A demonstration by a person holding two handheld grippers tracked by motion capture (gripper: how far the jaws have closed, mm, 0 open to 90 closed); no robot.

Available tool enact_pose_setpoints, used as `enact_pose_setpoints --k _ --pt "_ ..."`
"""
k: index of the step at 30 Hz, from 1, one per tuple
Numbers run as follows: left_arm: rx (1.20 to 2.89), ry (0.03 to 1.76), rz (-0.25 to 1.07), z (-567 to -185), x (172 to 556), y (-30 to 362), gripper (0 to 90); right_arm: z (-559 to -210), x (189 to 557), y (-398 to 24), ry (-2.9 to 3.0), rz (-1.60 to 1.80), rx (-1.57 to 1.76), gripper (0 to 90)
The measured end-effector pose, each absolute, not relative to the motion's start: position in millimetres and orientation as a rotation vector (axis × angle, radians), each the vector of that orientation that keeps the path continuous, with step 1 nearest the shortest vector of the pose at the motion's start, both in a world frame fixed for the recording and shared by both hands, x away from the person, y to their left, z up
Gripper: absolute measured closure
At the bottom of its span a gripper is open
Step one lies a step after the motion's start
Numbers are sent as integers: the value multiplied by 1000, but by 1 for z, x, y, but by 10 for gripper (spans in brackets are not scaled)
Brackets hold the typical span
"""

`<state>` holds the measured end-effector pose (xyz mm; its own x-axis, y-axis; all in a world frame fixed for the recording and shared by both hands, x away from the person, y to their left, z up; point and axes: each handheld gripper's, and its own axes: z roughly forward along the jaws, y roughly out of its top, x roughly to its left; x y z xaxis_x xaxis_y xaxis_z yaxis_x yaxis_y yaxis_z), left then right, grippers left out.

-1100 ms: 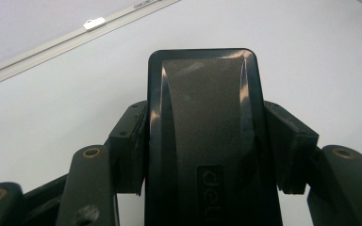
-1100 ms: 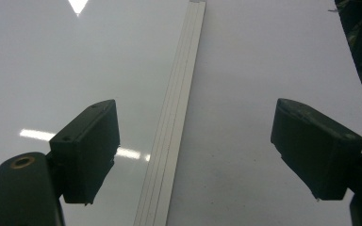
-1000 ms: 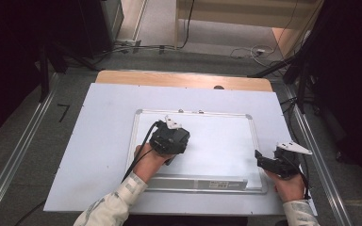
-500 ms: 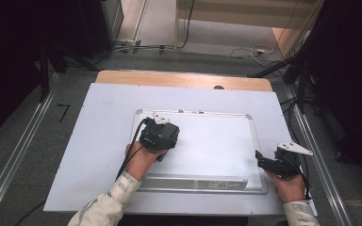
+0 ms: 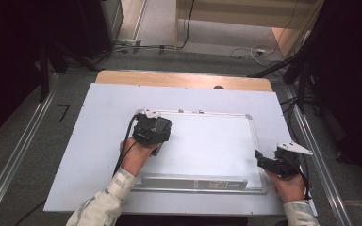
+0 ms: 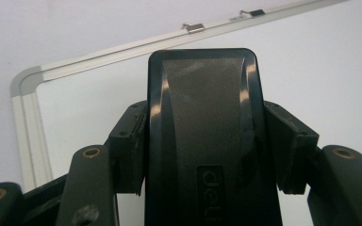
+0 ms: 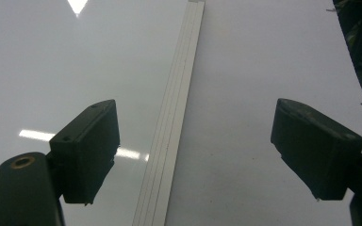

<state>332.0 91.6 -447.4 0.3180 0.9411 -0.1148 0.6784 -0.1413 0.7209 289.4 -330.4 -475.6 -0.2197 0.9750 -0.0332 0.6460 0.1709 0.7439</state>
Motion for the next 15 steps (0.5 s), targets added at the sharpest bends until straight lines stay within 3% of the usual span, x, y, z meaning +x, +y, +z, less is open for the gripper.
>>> enact_pose_setpoints --k 15 --pt "1778 1683 569 -463 365 115 405 -476 290 -329 1941 834 1526 147"
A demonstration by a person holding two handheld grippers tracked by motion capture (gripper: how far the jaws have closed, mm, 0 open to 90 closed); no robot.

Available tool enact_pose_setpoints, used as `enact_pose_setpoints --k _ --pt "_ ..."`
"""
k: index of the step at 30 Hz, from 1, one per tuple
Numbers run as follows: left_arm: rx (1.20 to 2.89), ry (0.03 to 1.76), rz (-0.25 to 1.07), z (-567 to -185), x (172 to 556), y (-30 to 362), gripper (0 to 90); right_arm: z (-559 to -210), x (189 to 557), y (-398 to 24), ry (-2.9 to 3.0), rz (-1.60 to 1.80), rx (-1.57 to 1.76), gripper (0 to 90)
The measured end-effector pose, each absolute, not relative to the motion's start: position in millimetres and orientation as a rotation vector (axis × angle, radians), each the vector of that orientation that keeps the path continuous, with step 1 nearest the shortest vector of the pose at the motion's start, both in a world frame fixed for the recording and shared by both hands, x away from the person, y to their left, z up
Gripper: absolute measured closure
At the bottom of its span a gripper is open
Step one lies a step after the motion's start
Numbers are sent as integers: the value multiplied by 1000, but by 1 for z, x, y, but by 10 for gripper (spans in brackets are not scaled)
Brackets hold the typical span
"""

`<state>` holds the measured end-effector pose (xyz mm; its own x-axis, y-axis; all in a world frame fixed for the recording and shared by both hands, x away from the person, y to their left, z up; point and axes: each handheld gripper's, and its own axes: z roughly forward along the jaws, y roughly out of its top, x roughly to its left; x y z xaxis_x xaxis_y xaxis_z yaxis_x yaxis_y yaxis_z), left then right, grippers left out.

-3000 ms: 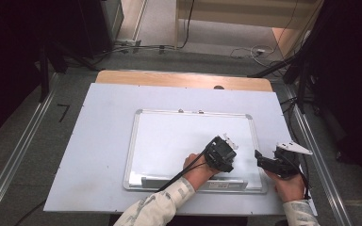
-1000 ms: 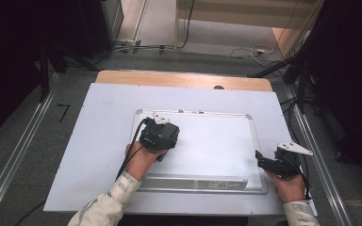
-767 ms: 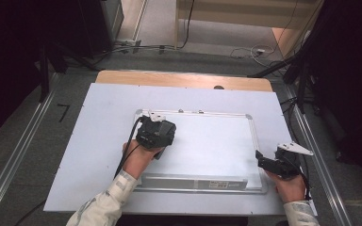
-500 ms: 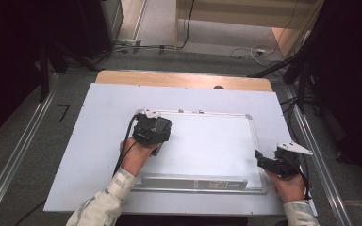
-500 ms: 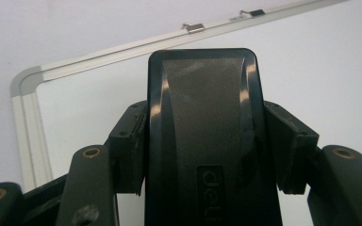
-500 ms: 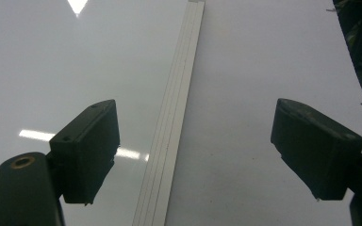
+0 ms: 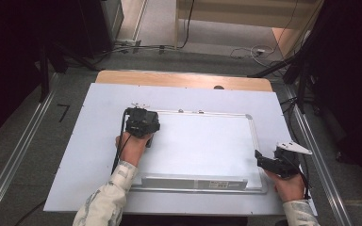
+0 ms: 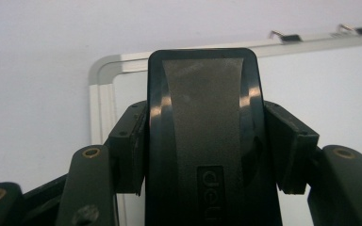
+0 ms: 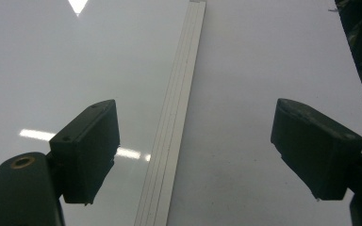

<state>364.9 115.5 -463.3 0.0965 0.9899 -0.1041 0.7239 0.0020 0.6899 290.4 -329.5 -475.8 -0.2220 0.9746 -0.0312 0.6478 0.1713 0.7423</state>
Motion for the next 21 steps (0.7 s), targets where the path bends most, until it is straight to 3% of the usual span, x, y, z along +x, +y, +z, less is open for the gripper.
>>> enact_pose_setpoints --k 21 --pt "1816 1783 625 -482 393 107 401 -475 290 -330 1937 844 1535 147"
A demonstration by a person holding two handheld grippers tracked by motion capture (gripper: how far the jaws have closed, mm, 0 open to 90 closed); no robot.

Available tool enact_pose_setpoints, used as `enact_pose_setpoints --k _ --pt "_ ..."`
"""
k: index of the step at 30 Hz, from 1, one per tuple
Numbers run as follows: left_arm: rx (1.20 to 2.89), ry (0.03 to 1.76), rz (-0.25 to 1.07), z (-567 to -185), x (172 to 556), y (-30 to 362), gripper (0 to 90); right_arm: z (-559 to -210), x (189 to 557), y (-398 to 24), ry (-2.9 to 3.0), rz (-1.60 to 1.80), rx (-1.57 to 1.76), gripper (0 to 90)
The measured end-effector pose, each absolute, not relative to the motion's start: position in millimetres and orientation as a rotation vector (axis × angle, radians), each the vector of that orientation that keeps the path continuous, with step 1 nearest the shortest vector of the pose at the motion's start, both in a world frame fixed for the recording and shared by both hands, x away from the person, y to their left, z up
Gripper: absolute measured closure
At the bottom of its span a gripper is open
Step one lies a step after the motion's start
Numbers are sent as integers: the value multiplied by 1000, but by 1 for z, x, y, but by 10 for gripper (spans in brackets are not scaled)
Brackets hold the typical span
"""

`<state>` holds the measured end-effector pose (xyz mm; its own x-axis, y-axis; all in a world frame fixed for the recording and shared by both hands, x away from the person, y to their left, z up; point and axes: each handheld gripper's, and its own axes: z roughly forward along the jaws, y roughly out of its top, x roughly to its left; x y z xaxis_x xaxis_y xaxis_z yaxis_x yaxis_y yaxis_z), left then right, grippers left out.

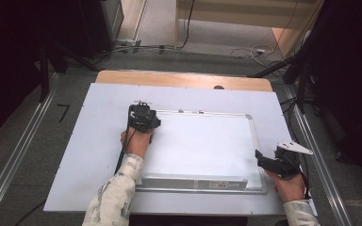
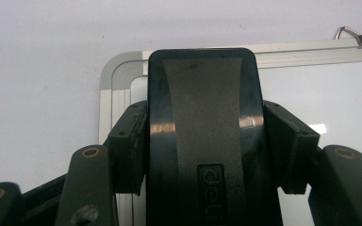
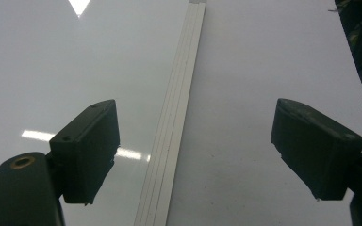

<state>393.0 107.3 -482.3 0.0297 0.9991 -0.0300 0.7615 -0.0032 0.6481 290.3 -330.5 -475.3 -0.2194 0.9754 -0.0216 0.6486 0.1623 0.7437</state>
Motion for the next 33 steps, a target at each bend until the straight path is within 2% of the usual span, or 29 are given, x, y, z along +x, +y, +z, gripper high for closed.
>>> enact_pose_setpoints --k 11,20,26,30,33 --pt "1786 1713 607 -465 377 113 372 -475 290 -330 1939 844 1531 147" --pt "1765 1570 633 -442 344 123 267 -474 289 -330 1937 846 1525 146" --pt "1767 1510 698 -435 318 138 255 -474 288 -331 1935 850 1525 146" --pt "1750 1521 632 -439 304 155 244 -474 288 -330 1933 850 1524 146" --pt "1745 1516 656 -441 290 167 244 -473 287 -330 1932 855 1523 146"
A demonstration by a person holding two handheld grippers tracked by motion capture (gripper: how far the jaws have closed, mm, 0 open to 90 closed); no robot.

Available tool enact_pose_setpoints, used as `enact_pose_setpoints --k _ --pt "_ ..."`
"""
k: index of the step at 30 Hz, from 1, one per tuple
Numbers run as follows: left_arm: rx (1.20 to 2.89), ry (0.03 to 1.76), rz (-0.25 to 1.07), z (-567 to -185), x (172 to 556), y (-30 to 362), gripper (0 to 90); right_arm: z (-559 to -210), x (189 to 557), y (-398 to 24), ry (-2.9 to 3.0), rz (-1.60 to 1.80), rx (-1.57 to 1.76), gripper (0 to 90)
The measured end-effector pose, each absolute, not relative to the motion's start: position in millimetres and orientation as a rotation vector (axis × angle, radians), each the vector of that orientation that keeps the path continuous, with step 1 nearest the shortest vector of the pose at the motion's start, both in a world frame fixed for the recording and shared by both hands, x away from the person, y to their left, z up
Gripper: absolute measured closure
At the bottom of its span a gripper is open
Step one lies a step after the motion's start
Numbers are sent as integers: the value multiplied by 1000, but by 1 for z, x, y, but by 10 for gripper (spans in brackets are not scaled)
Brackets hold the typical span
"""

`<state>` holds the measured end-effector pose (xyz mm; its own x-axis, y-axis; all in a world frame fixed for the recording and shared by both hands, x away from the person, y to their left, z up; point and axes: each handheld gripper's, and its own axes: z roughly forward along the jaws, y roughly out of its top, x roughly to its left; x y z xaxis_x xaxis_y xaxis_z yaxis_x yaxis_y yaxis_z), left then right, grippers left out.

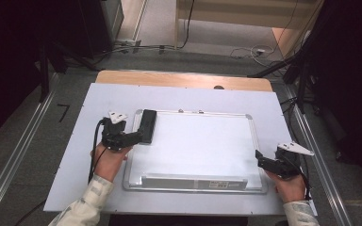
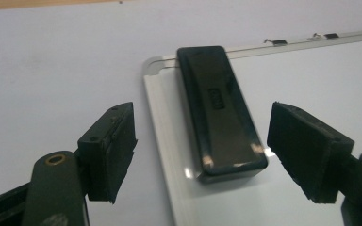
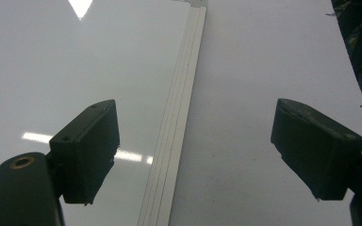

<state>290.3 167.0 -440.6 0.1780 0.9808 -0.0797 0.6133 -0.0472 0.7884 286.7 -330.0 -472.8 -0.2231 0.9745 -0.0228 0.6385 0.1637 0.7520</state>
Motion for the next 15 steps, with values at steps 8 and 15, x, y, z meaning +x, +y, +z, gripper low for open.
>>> enact_pose_setpoints --k 8,15 --pt "1732 1547 677 -448 258 198 242 -472 286 -330 1927 853 1523 146" --pt "1739 1594 695 -460 241 220 242 -472 285 -332 1920 851 1530 146"
